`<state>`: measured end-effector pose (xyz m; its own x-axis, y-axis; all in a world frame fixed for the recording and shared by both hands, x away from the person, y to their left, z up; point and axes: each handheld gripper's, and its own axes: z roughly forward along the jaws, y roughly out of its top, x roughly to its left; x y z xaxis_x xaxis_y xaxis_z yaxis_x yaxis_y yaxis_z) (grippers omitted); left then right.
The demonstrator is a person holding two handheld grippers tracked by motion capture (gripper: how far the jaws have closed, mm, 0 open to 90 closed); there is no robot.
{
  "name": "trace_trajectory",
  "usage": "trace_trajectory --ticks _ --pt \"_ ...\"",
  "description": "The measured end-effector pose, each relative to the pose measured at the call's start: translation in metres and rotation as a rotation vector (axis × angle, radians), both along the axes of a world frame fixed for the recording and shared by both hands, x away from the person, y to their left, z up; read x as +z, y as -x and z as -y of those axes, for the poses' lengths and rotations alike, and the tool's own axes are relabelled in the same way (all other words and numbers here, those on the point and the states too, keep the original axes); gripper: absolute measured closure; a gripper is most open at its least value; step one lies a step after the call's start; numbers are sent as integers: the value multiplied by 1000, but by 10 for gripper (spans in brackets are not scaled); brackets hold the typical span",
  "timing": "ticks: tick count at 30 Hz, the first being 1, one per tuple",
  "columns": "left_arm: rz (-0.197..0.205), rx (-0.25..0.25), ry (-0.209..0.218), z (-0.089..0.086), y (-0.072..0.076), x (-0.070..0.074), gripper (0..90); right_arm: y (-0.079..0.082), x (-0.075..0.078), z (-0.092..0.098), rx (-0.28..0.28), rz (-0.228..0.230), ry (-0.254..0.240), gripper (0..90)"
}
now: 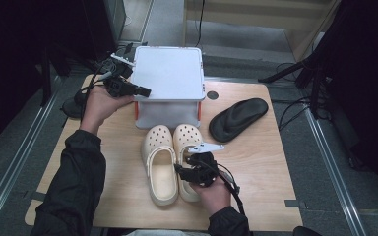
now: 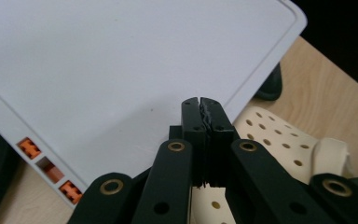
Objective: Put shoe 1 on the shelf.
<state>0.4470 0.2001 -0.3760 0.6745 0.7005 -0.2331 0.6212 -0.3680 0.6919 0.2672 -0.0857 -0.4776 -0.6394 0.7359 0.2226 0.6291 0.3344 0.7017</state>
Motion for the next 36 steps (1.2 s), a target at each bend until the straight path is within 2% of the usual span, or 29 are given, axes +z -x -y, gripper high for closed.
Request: trace_trajectory --ticks 3,9,13,17,23,33,36 --pt "0 -16 8 0 -1 -1 900 -3 -2 -3 -19 -5 0 474" --pt "-3 -6 19 -1 0 -1 900 -11 -4 -17 -53 -12 -2 452" --pt "-6 -4 28 -1 -1 -2 900 -17 -6 -25 -96 -38 6 456" --pt "-14 -1 46 -3 -1 -3 900 -22 -8 -29 -120 -30 17 464" --pt "-9 -1 39 -2 -1 -3 900 -28 -13 -34 -151 -24 20 501" --pt "-11 2 43 -3 -1 -3 900 -30 -11 -31 -217 -67 -32 638" --pt "-10 2 40 -2 -1 -3 900 -30 -10 -30 -233 -56 -24 662"
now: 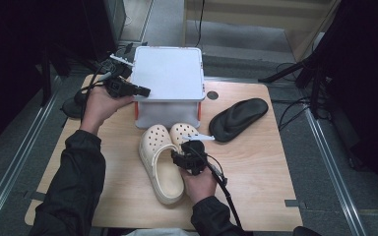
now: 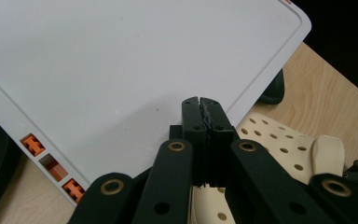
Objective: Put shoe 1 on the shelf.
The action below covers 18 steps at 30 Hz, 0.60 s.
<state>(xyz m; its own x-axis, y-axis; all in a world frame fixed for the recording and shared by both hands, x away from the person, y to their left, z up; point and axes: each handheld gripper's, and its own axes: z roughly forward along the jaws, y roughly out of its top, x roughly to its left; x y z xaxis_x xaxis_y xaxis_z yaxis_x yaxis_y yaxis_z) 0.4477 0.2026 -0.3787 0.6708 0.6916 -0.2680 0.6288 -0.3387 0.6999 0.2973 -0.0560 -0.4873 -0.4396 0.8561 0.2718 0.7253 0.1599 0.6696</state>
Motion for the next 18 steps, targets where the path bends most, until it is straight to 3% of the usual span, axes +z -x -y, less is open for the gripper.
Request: trace_trajectory --ticks 6,14,18 --pt "1 2 -2 0 0 0 900 -3 4 3 4 -5 -8 666" --pt "1 4 -4 1 1 0 900 -12 19 2 23 22 -1 667" --pt "1 4 -4 1 1 0 900 -21 24 1 55 26 2 667"
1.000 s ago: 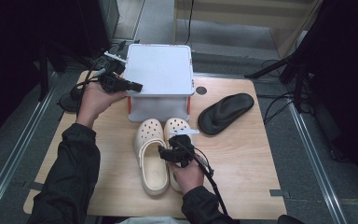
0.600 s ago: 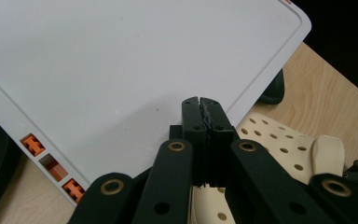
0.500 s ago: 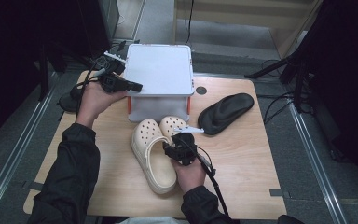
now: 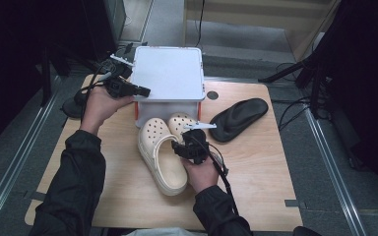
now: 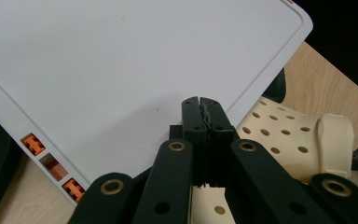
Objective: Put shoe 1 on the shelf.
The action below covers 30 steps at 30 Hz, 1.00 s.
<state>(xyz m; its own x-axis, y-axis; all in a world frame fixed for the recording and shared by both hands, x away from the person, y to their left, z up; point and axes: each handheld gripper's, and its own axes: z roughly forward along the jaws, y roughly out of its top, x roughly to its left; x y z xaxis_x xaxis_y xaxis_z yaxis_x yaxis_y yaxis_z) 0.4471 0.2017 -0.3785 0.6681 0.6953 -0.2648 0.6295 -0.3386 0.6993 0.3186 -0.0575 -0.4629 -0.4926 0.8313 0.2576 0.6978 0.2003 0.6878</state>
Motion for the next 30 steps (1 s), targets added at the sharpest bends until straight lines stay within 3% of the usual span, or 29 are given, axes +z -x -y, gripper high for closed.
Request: trace_trajectory --ticks 7,17,30 --pt "-3 1 2 0 0 0 900 -20 0 -7 10 9 11 667" --pt "-2 2 0 0 0 0 900 -58 -2 -17 -23 23 13 666" --pt "-2 2 3 0 0 0 900 -82 -13 -29 -80 39 11 666"
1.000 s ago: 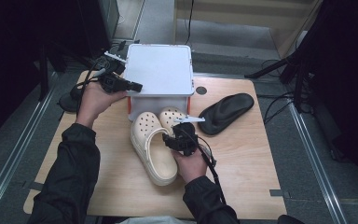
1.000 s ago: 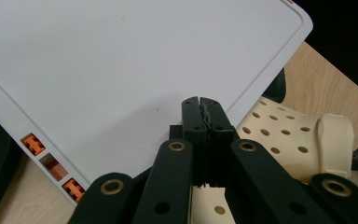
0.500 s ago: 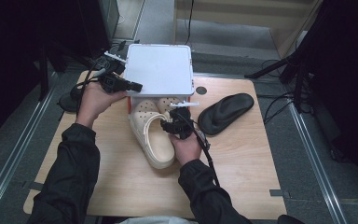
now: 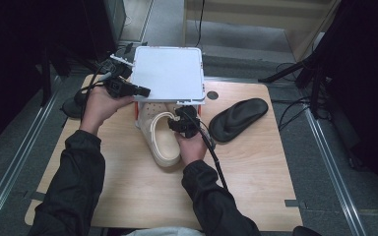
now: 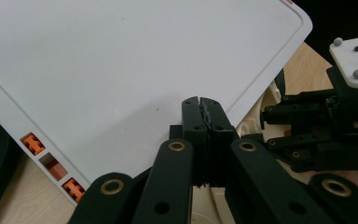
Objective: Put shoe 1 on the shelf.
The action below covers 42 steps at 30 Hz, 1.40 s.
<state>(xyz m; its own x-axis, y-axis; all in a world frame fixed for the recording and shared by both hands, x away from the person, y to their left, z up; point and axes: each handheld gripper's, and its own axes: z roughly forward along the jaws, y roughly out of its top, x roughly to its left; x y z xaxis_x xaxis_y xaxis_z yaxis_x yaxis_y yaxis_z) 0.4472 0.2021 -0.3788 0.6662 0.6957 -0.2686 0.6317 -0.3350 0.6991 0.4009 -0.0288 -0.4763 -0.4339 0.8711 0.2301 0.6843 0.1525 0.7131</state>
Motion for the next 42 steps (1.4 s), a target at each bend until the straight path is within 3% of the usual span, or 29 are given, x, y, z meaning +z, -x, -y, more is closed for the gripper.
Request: trace_trajectory --ticks 3,9,15,20,27,34,42 --pt "1 0 -1 0 0 0 900 -4 1 -1 -11 2 -11 665" --pt "0 -1 -1 0 0 0 900 -7 0 -6 -1 22 20 656" --pt "0 -3 -3 0 0 0 900 -6 -3 -6 15 10 7 591" --pt "0 -3 -1 0 0 0 899 -4 -4 -8 31 29 32 526" --pt "-3 -1 0 -1 0 0 899 0 -1 -2 35 15 12 484" --pt "-2 1 -4 0 1 0 899 17 10 9 59 9 2 482" --pt "-3 2 -1 0 0 0 899 50 27 27 107 35 -3 527"
